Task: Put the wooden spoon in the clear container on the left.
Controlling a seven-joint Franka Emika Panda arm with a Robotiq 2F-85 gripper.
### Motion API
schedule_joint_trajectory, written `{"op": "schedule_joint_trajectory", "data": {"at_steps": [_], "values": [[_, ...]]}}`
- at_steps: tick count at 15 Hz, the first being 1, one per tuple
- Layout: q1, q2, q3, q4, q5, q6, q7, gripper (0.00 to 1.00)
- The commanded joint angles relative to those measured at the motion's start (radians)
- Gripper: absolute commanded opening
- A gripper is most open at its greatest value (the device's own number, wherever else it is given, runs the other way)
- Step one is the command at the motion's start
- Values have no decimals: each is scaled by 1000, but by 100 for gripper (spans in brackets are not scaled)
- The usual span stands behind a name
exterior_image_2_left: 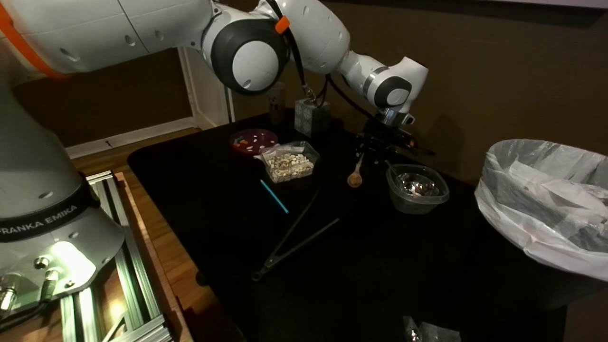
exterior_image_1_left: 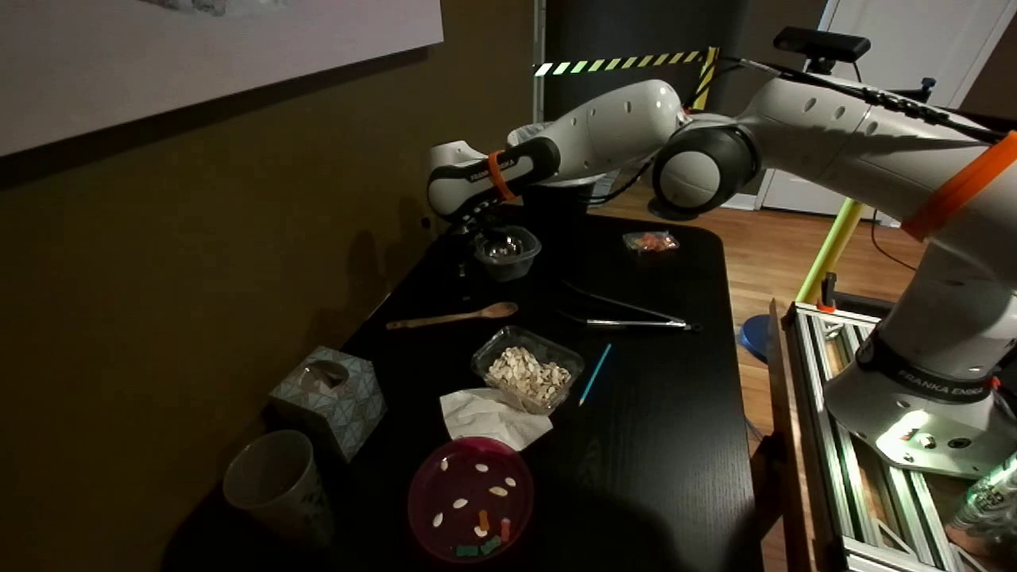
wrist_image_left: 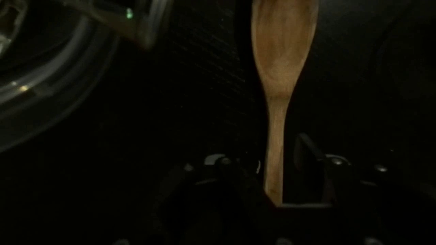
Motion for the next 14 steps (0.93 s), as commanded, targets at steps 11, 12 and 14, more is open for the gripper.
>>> {"op": "schedule_joint_trajectory", "data": {"at_steps": [11,12,14], "values": [[25,55,2,12,-45,43,-158,95],[25,58,1,11,-47,46,-159,95],[23,65,0,12,-48,50,-165,90]]}}
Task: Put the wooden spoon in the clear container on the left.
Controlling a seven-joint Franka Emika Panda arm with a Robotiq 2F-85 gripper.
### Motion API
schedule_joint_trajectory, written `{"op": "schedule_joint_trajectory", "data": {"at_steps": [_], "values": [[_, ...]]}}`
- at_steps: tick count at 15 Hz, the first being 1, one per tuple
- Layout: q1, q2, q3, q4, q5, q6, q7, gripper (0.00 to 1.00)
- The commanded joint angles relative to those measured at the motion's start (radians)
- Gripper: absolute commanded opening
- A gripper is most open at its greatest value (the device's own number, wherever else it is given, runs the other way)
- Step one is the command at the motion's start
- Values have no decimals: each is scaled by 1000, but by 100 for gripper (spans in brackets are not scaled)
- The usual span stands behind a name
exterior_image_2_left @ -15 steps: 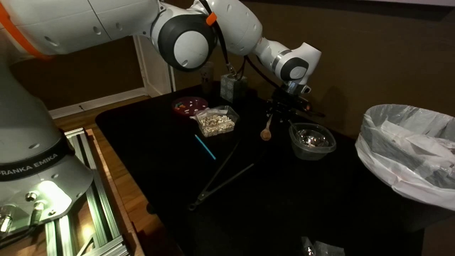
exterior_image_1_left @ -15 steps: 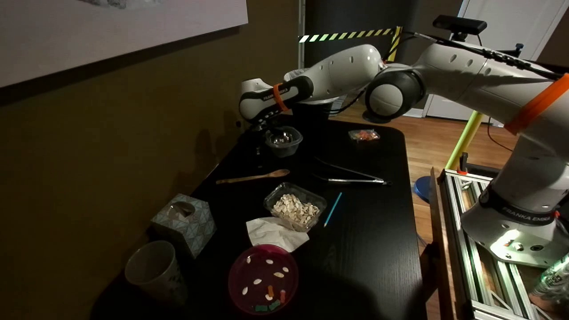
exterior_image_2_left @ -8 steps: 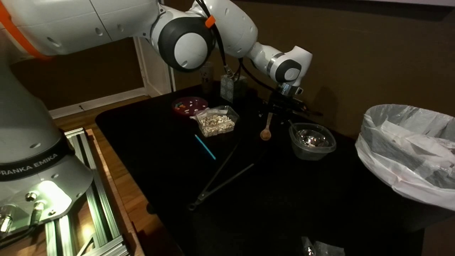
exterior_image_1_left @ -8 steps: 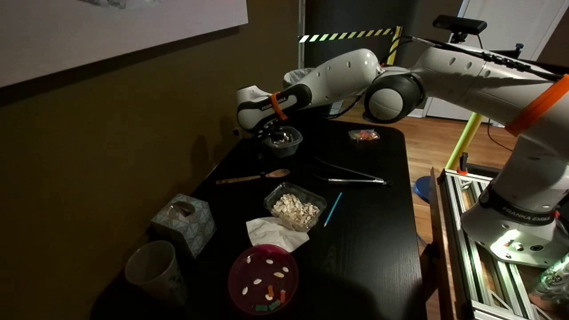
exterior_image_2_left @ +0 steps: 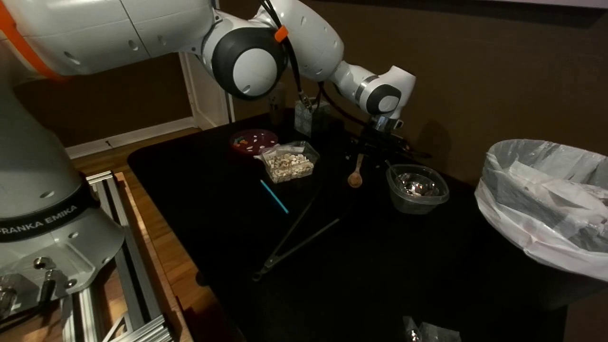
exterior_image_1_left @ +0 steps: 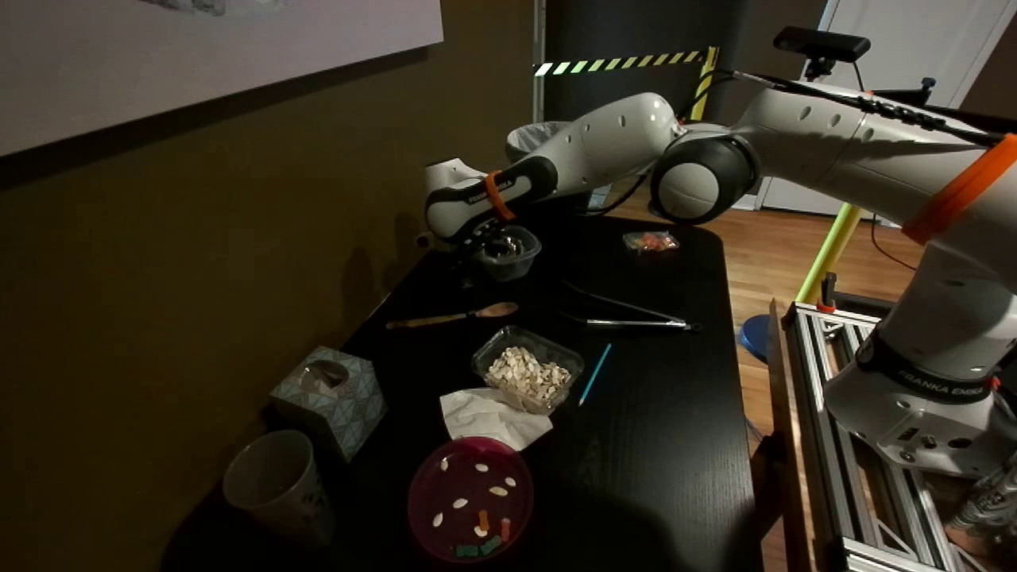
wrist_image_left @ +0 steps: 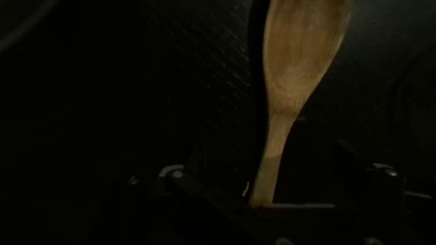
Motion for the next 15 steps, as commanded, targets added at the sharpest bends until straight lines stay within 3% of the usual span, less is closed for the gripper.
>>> {"op": "schedule_joint_trajectory", "data": {"at_steps": [1,4,11,15], "values": [[-4,33,0,21,-4,23,-24,68],[-5,31,0,20,-3,31,-30,56],[-4,27,4,19,-1,53,-30,2],[-6,23,7,25,3,50,-30,5]]}}
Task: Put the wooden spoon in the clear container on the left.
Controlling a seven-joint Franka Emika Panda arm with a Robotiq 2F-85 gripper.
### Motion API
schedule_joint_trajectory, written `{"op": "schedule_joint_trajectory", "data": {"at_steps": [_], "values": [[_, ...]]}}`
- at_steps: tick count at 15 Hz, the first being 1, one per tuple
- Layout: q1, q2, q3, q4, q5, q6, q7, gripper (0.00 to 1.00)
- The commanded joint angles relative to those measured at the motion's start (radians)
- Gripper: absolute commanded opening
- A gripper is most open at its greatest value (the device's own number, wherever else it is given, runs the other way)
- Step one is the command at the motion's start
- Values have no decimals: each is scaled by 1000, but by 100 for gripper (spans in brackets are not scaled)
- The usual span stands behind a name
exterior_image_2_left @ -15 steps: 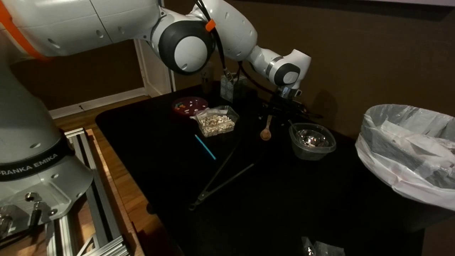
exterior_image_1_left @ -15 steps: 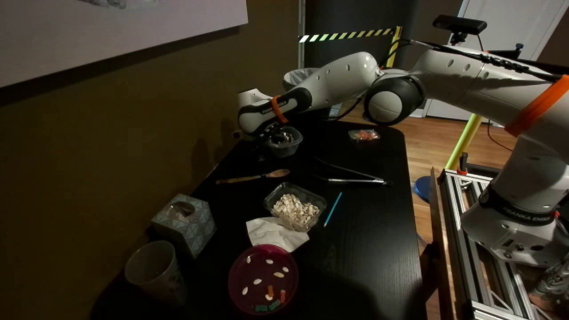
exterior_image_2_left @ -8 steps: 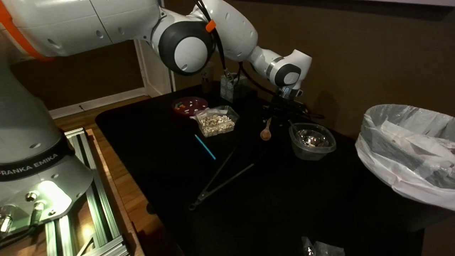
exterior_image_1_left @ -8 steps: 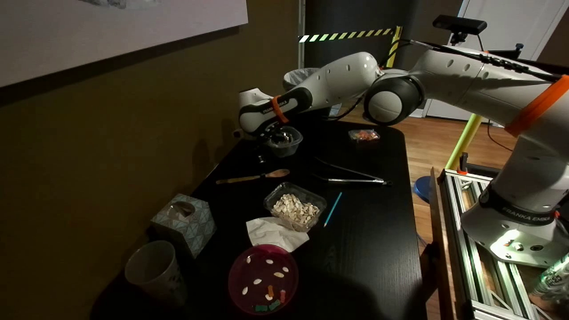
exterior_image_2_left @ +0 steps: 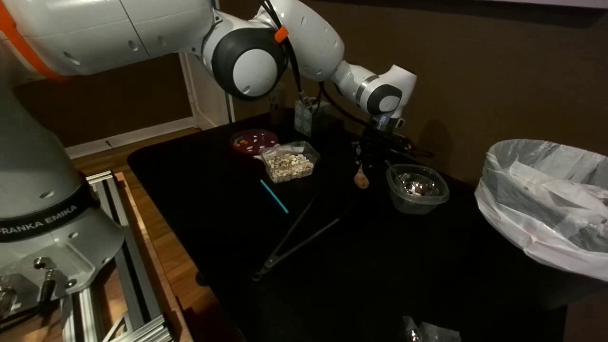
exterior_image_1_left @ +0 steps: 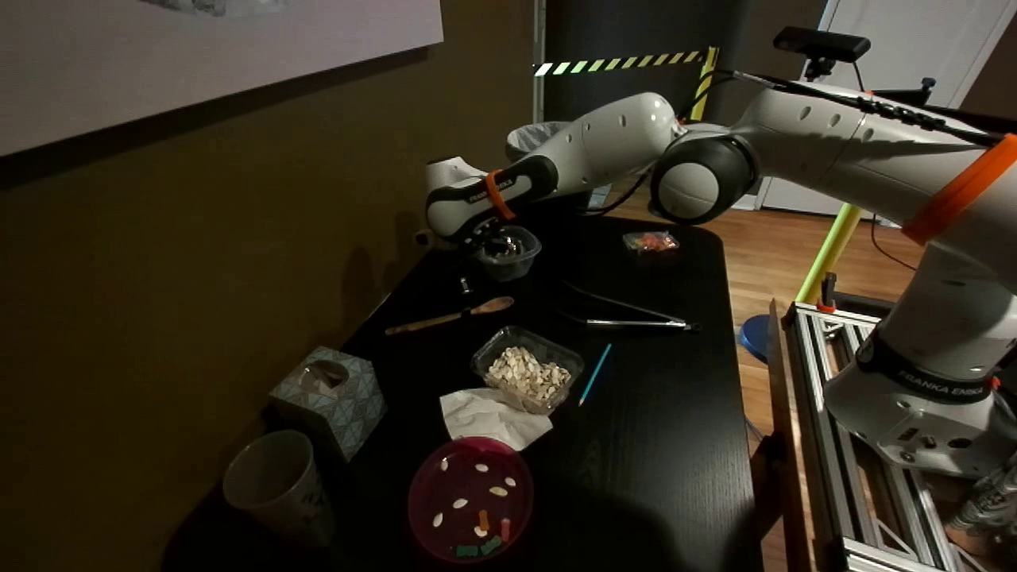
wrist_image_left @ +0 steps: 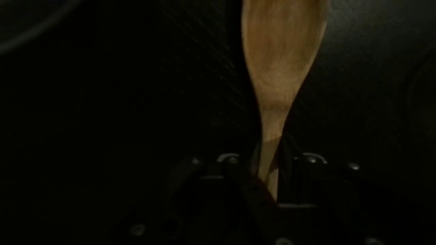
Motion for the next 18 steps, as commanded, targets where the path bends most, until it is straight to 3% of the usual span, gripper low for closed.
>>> {"op": "schedule_joint_trajectory", "data": {"at_steps": [1,9,10,11,14,18], "values": [[-6,15,12,25,11,12,-14,5],[-44,-59,36,80,77,-18,49,5],[-46,-61,39,75,74,-48,28,44],[-42,-60,29,70,61,-50,27,45],[-28,-64,21,14,46,-85,23,66],[-2,-73,28,-73,30,32,-43,97]]}}
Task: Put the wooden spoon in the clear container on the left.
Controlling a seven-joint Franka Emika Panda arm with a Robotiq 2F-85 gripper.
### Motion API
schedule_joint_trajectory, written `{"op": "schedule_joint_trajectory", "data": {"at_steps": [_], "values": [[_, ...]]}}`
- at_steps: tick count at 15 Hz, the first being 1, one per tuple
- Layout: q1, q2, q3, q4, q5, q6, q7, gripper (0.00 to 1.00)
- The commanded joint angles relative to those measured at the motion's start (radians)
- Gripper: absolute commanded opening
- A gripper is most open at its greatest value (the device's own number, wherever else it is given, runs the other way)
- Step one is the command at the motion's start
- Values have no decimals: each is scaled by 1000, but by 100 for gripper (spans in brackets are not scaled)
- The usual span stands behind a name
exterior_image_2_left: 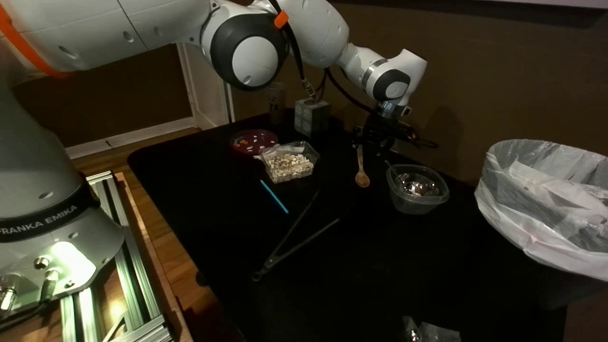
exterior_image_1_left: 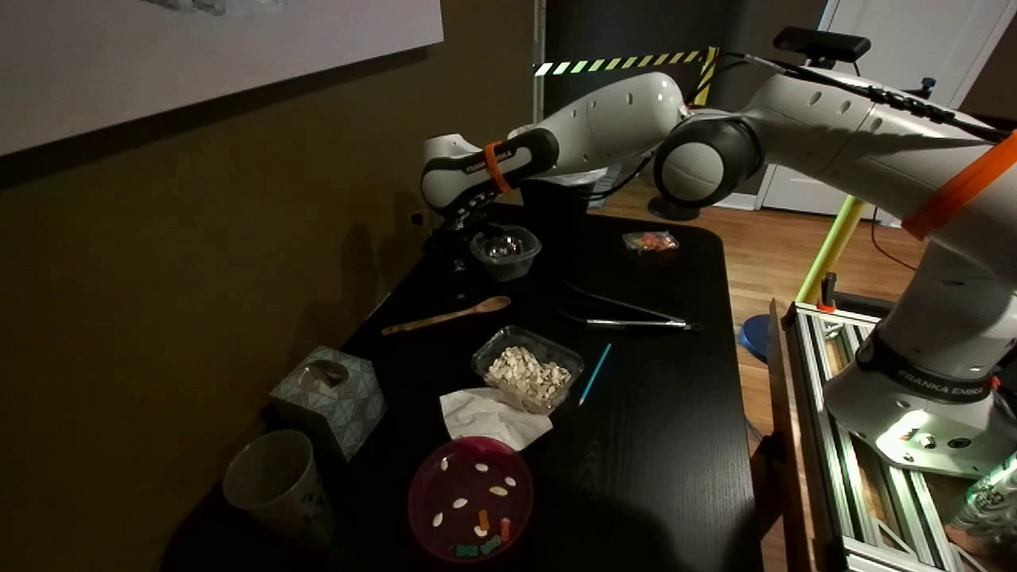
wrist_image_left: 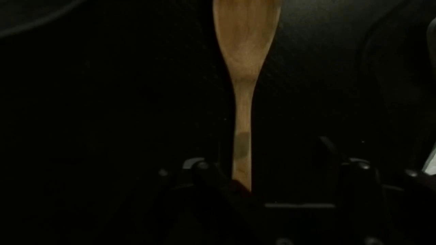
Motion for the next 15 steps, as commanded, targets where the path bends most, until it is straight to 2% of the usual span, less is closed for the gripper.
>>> {"op": "schedule_joint_trajectory", "data": {"at_steps": [1,2,3,4,15], "values": [[26,-17,-7,-82,-31,118,-65,100],[16,0,0,-32,-10,64,-31,100],[21,2,0,-38,-12,75,-32,93],[23,2,0,-37,-12,75,-30,100],[22,52,-16,-19,-18,107,-31,100]]}}
